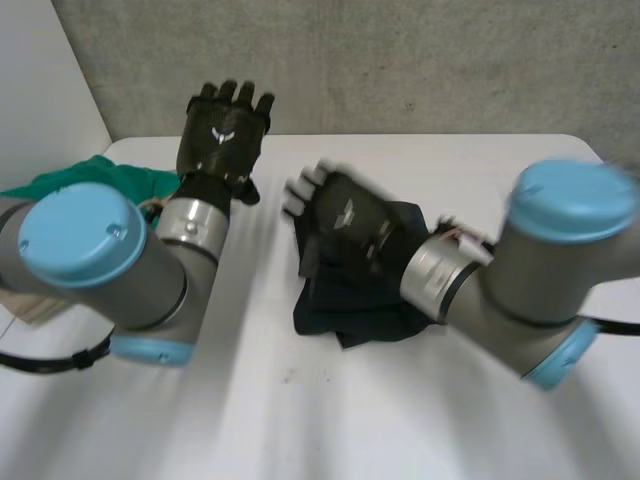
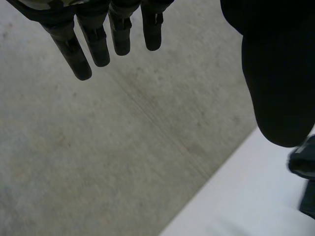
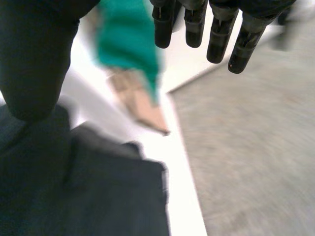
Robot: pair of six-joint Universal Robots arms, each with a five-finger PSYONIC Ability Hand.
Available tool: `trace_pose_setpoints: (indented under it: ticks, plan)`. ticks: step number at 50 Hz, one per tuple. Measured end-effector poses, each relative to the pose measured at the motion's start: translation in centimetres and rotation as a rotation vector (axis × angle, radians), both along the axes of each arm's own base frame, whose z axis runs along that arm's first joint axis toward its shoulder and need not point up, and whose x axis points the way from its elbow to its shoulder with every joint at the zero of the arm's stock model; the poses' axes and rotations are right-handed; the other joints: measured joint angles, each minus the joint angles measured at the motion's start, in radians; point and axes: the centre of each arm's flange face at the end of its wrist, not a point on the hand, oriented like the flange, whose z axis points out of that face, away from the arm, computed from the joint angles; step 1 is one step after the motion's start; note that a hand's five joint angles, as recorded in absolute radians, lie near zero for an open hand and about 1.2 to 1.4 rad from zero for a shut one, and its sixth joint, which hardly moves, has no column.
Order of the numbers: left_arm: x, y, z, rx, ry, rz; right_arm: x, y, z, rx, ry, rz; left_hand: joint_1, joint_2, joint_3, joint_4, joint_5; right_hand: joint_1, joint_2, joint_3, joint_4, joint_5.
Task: Fold the laundry.
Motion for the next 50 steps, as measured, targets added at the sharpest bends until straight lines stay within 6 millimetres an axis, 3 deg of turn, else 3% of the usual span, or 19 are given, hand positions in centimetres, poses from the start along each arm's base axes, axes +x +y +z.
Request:
trace_pose_setpoints:
  ticks: [1,2,3,5,6,11,14,19,29,30,35,43,49,50]
  plan:
    - [-0.5,-0.5,0.6,-0.017,0.011,-0.006,-0.7,-0.6,2.2,0.075,-0.108,-0.053,0.000,0.000,0.000,0.000,0.000,0.000,0.000,0.000,0.000,0.000]
    - [-0.7,-0.7,0.7,-0.022,0.013,-0.008,-1.0,-0.9,2.8,0.098,-0.142,-0.071,0.000,0.000,0.000,0.000,0.000,0.000,0.000,0.000,0.000,0.000]
    - [-1.1,-1.0,1.0,-0.028,0.017,-0.015,-2.3,-1.9,4.7,0.163,-0.246,-0.140,0.000,0.000,0.000,0.000,0.000,0.000,0.000,0.000,0.000,0.000]
    - [-1.5,-1.2,1.1,-0.031,0.019,-0.021,-2.9,-2.4,5.5,0.191,-0.293,-0.173,0.000,0.000,0.000,0.000,0.000,0.000,0.000,0.000,0.000,0.000]
    - [-2.3,-1.6,1.3,-0.029,0.021,-0.039,-4.8,-3.9,7.0,0.246,-0.396,-0.268,0.000,0.000,0.000,0.000,0.000,0.000,0.000,0.000,0.000,0.000]
    - [-4.7,-1.9,0.5,0.027,0.011,-0.118,-7.8,-6.5,7.8,0.298,-0.460,-0.452,0.000,0.000,0.000,0.000,0.000,0.000,0.000,0.000,0.000,0.000]
    - [-6.6,-2.0,-1.1,0.116,-0.011,-0.185,-8.6,-8.4,6.1,0.358,-0.389,-0.560,0.000,0.000,0.000,0.000,0.000,0.000,0.000,0.000,0.000,0.000]
    - [-8.1,-1.9,-4.2,0.252,-0.061,-0.229,-7.9,-10.2,2.3,0.482,-0.264,-0.589,0.003,0.002,0.002,0.002,0.000,0.000,0.000,0.000,0.000,0.000]
    - [-8.2,-1.7,-8.8,0.412,-0.156,-0.192,-6.0,-11.8,-2.6,0.651,-0.201,-0.533,0.003,0.021,0.003,0.006,0.004,0.000,0.000,0.000,0.000,0.000]
    - [-8.1,-1.7,-9.5,0.438,-0.176,-0.181,-5.7,-11.9,-4.0,0.689,-0.182,-0.534,0.003,0.021,0.003,0.011,0.004,0.000,0.000,0.000,0.000,0.000]
    - [-7.6,-1.6,-11.1,0.505,-0.230,-0.148,-5.5,-11.8,-6.7,0.746,-0.131,-0.551,0.003,0.021,0.003,0.017,0.004,0.000,0.000,0.000,0.000,0.000]
    - [-7.0,-1.5,-11.9,0.525,-0.306,-0.124,-5.8,-11.7,-8.6,0.722,-0.046,-0.578,0.044,0.035,0.019,0.017,0.004,0.000,0.000,-0.017,0.000,0.000]
    - [-7.0,-1.3,-11.3,0.499,-0.344,-0.129,-6.0,-11.7,-7.9,0.667,-0.018,-0.589,0.043,0.035,0.021,0.017,0.004,0.000,0.000,-0.019,0.000,0.000]
    - [-7.1,-1.1,-10.4,0.477,-0.348,-0.134,-6.1,-11.7,-7.7,0.663,-0.018,-0.589,0.043,0.035,0.021,0.017,0.004,0.000,0.000,-0.019,0.000,0.000]
